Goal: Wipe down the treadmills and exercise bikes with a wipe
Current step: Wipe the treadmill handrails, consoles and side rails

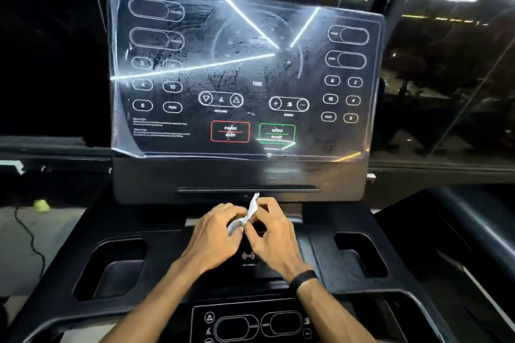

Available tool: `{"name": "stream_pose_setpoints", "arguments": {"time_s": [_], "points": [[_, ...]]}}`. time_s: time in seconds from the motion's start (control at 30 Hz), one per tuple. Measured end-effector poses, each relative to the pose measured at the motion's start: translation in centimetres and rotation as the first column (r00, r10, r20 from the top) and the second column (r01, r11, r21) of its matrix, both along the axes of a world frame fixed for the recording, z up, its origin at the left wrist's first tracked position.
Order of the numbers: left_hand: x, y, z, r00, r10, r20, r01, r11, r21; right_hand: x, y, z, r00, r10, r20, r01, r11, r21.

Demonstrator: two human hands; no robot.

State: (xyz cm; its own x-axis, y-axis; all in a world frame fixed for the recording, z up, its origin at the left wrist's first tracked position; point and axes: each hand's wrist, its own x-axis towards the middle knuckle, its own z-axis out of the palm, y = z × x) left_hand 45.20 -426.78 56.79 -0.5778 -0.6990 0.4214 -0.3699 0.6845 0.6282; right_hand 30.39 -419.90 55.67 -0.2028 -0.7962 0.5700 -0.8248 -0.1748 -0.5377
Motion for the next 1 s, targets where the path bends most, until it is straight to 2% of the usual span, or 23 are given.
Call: {"name": "stream_pose_setpoints", "arguments": {"time_s": [0.23, 0.37, 0.47, 0.63, 0.77, 0.83, 0.93, 0.97, 1.0], "points": [[-3.5, 2.5, 2.2, 0.998, 0.067, -0.018, -0.067, 0.998, -0.006, -3.6, 2.0, 1.6, 0.993, 0.102, 0.056, -0.101, 0.995, -0.018], [-4.5, 2.7, 3.7, 0.989, 0.136, -0.057, -0.137, 0.991, -0.014, -5.0, 2.0, 3.3, 0.993, 0.091, 0.076, -0.088, 0.995, -0.045], [-5.2, 2.6, 5.3, 0.989, 0.136, -0.062, -0.141, 0.987, -0.08, -5.9, 1.7, 5.1, 0.991, 0.078, 0.105, -0.072, 0.996, -0.059], [-6.1, 1.7, 8.3, 0.987, 0.119, -0.103, -0.125, 0.991, -0.049, -7.1, 0.5, 8.4, 0.977, 0.091, 0.191, -0.104, 0.993, 0.057], [-6.4, 1.2, 9.5, 0.976, 0.104, -0.193, -0.101, 0.995, 0.029, -7.6, -0.4, 9.9, 0.936, 0.083, 0.341, -0.125, 0.987, 0.105], [-6.6, 0.9, 10.1, 0.955, 0.086, -0.284, -0.065, 0.994, 0.083, -7.3, -0.4, 10.7, 0.875, 0.102, 0.474, -0.165, 0.982, 0.092], [-6.9, 0.8, 11.1, 0.875, 0.102, -0.474, -0.004, 0.979, 0.202, -7.1, -0.1, 11.6, 0.607, 0.11, 0.787, -0.308, 0.945, 0.106], [-6.8, 0.6, 11.4, 0.852, 0.125, -0.508, -0.004, 0.972, 0.234, -7.0, 0.0, 11.9, 0.545, 0.084, 0.834, -0.357, 0.924, 0.141], [-6.6, 0.2, 11.4, 0.841, 0.137, -0.523, 0.0, 0.967, 0.255, -7.0, 0.1, 12.0, 0.53, 0.066, 0.845, -0.395, 0.901, 0.178]]}}
